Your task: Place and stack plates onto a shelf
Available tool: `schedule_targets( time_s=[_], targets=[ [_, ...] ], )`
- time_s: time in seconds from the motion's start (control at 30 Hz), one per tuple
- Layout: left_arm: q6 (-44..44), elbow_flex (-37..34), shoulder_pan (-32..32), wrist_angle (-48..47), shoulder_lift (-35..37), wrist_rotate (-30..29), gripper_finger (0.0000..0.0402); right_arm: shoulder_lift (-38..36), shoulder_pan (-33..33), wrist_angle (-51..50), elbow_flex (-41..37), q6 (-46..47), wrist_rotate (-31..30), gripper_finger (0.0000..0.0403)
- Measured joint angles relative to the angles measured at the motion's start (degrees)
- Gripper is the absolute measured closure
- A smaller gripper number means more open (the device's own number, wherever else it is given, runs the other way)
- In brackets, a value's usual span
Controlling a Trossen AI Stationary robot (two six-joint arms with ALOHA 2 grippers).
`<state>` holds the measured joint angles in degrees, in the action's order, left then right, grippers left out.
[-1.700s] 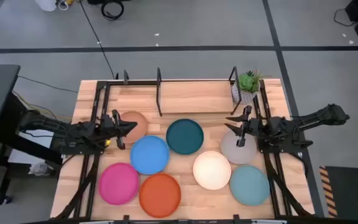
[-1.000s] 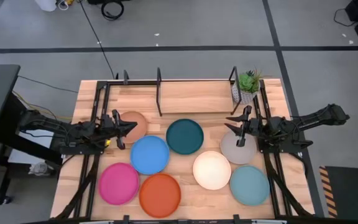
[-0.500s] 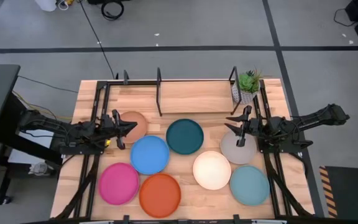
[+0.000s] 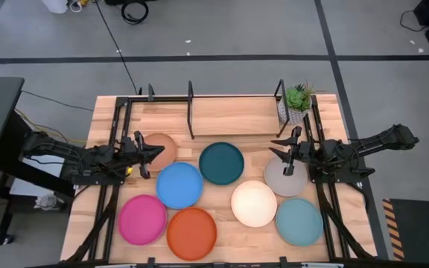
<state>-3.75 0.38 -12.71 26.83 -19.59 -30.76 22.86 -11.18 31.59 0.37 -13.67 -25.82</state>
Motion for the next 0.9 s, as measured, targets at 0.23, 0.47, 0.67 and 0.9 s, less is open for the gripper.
schedule_targets(
  time_s=[0.23,0.47,0.67,0.9],
  targets=[
    [0.0,0.0,0.0,0.0,0.0,0.0,0.0377,0.0,0.0,0.0,0.0,0.0,0.0,0.0275],
    [-0.1,0.0,0.0,0.1,0.0,0.0,0.0377,0.0,0.1,0.3,0.0,-0.1,0.0,0.0275],
    [-4.1,0.0,0.0,1.0,0.0,0.0,0.0377,0.0,0.1,3.6,0.0,0.0,0.0,0.0275],
    [-5.7,0.0,0.1,6.3,0.0,0.0,0.0377,0.0,0.1,10.2,0.0,0.0,4.4,0.0275]
  ],
)
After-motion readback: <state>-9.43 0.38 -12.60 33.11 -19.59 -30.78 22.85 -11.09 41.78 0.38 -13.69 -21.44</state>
